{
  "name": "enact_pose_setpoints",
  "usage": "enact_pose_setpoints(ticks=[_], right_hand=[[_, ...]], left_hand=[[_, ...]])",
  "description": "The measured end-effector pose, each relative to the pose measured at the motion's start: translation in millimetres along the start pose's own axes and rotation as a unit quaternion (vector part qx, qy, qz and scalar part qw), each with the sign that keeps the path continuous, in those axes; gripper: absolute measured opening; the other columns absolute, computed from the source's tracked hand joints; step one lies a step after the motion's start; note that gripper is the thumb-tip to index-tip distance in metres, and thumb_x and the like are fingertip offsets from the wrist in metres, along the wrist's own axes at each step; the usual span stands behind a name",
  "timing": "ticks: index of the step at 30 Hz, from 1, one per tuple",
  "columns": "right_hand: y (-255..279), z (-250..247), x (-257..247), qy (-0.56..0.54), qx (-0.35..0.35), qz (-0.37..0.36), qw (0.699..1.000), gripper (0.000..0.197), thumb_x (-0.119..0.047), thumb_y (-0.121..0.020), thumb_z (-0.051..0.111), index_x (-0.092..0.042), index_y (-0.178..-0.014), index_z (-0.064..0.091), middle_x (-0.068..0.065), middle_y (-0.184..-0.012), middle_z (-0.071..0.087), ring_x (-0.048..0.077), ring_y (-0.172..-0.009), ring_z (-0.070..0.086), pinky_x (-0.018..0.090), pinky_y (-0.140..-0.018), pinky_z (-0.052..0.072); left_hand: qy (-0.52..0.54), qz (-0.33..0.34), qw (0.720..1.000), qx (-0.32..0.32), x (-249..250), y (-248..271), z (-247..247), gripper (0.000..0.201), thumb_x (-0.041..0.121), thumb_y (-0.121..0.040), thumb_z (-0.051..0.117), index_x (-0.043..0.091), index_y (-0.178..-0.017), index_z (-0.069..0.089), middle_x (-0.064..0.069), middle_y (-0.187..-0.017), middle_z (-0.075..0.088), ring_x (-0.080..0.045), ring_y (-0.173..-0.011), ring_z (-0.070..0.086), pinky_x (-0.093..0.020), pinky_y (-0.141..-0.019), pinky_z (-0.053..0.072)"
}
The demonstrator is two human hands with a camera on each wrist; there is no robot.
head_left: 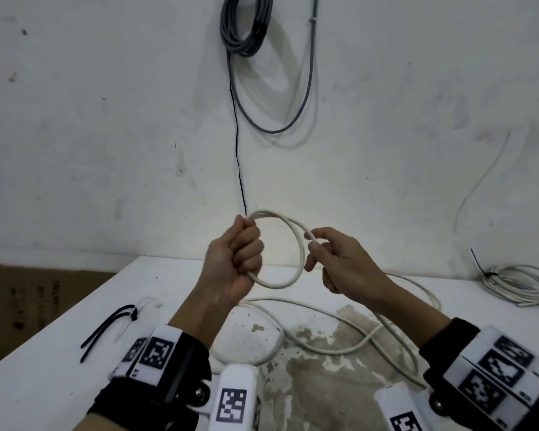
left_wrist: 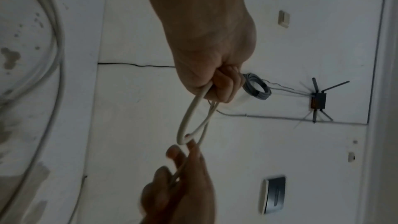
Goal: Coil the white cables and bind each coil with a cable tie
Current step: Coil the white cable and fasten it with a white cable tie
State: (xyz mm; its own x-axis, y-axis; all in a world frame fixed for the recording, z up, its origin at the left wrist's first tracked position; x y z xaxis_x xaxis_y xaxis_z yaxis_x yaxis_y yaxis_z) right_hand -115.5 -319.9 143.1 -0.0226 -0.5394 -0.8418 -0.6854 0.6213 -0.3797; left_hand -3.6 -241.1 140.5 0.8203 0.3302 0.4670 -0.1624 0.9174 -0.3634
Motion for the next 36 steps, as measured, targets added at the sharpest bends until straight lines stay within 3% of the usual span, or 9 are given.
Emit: enact_pose_setpoints(ticks=[7, 11, 14, 17, 21, 23, 28, 31, 36], right_hand=[[25.4, 6.2, 46.1, 0.164, -0.094, 0.061, 0.980, 0.024, -0.028, -0.098, 0.038, -0.009, -0.094, 0.052, 0.006, -0.061, 0.054, 0.006, -0.042, 0.047, 0.027, -0.048, 0.043], [32.1, 26.0, 32.8, 0.377, -0.120, -0.081, 0.915, 0.020, -0.027, -0.100, 0.028, -0.020, -0.110, 0.044, 0.006, -0.077, 0.061, 0.029, -0.068, 0.055, 0.040, -0.065, 0.042], [29.9, 40.0, 14.0, 0.438, -0.106, -0.182, 0.874, 0.029, -0.029, -0.099, 0.024, -0.023, -0.117, 0.045, 0.001, -0.094, 0.062, 0.031, -0.076, 0.056, 0.038, -0.065, 0.042], [28.5, 43.9, -1.3, 0.442, -0.097, -0.261, 0.852, 0.032, -0.034, -0.095, 0.024, -0.027, -0.115, 0.048, 0.001, -0.088, 0.060, 0.032, -0.063, 0.056, 0.038, -0.054, 0.044], [26.4, 35.2, -17.4, 0.454, -0.071, -0.309, 0.833, 0.024, -0.040, -0.094, 0.027, -0.032, -0.105, 0.047, -0.002, -0.070, 0.058, 0.027, -0.044, 0.050, 0.030, -0.038, 0.039], [23.1, 27.8, -23.7, 0.456, -0.055, -0.315, 0.830, 0.025, -0.044, -0.092, 0.032, -0.028, -0.101, 0.049, -0.002, -0.070, 0.062, 0.026, -0.046, 0.053, 0.027, -0.041, 0.036], [8.7, 3.9, -20.0, 0.497, -0.076, -0.270, 0.821, 0.031, -0.039, -0.092, 0.043, -0.014, -0.094, 0.060, 0.003, -0.078, 0.067, 0.029, -0.062, 0.058, 0.030, -0.053, 0.036], [1.2, -17.0, -19.6, 0.527, -0.037, -0.268, 0.806, 0.030, -0.032, -0.091, 0.040, -0.011, -0.089, 0.063, 0.006, -0.071, 0.064, 0.031, -0.055, 0.057, 0.031, -0.047, 0.037], [2.9, -19.0, -31.6, 0.519, 0.028, -0.283, 0.806, 0.019, -0.024, -0.086, 0.049, -0.016, -0.082, 0.065, 0.001, -0.056, 0.058, 0.030, -0.038, 0.048, 0.024, -0.039, 0.028]], left_hand=[[0.066, 0.247, 0.963, 0.089, 85.6, 6.8, -6.8, 0.050, 0.023, -0.101, 0.030, 0.012, -0.054, 0.041, 0.005, -0.040, 0.034, -0.004, -0.031, 0.018, -0.020, -0.028, 0.024], [-0.095, 0.320, 0.929, 0.163, 91.4, 11.8, -6.6, 0.032, 0.016, -0.102, 0.031, 0.012, -0.071, 0.037, 0.003, -0.053, 0.049, -0.007, -0.041, 0.048, -0.016, -0.042, 0.040], [-0.415, 0.345, 0.825, 0.169, 72.9, 15.9, 8.9, 0.009, 0.010, -0.101, 0.030, 0.012, -0.092, 0.031, -0.005, -0.089, 0.063, -0.017, -0.078, 0.069, -0.023, -0.067, 0.055], [-0.634, 0.265, 0.719, 0.108, 39.0, 14.5, 12.6, 0.012, 0.014, -0.101, 0.030, 0.024, -0.094, 0.028, 0.000, -0.110, 0.060, -0.018, -0.097, 0.066, -0.033, -0.084, 0.053], [-0.820, 0.127, 0.554, 0.068, 9.6, 17.1, 2.3, 0.008, 0.022, -0.100, 0.032, 0.027, -0.095, 0.028, 0.012, -0.106, 0.057, -0.019, -0.068, 0.062, -0.034, -0.061, 0.052], [-0.884, 0.087, 0.457, 0.051, 1.3, 16.7, -0.7, 0.005, 0.018, -0.100, 0.031, 0.019, -0.098, 0.027, 0.003, -0.094, 0.059, -0.027, -0.063, 0.058, -0.035, -0.056, 0.045], [-0.947, 0.092, 0.302, 0.054, 10.0, 13.0, -3.0, 0.024, 0.026, -0.101, 0.029, 0.005, -0.112, 0.031, -0.011, -0.072, 0.060, -0.030, -0.054, 0.049, -0.036, -0.052, 0.037], [-0.955, 0.075, 0.280, 0.062, 17.7, 12.4, -8.2, 0.025, 0.027, -0.101, 0.027, 0.005, -0.113, 0.030, 0.001, -0.058, 0.042, -0.025, -0.050, 0.040, -0.032, -0.051, 0.032], [-0.935, 0.081, 0.339, 0.067, 12.1, 15.3, -1.6, 0.016, 0.029, -0.101, 0.025, 0.014, -0.097, 0.026, 0.001, -0.055, 0.039, -0.026, -0.050, 0.040, -0.035, -0.053, 0.032]])
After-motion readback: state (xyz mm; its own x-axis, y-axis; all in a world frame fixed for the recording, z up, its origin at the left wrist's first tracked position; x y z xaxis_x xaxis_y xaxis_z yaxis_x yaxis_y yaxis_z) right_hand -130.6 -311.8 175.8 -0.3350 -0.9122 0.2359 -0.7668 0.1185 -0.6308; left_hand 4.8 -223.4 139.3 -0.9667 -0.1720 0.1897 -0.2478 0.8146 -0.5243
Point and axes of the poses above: each hand's wrist, its own y-axis away from the middle knuckle, its own z-axis out of the palm, x = y × z, the point moved 8 cm from there along -y, towards the middle knuckle
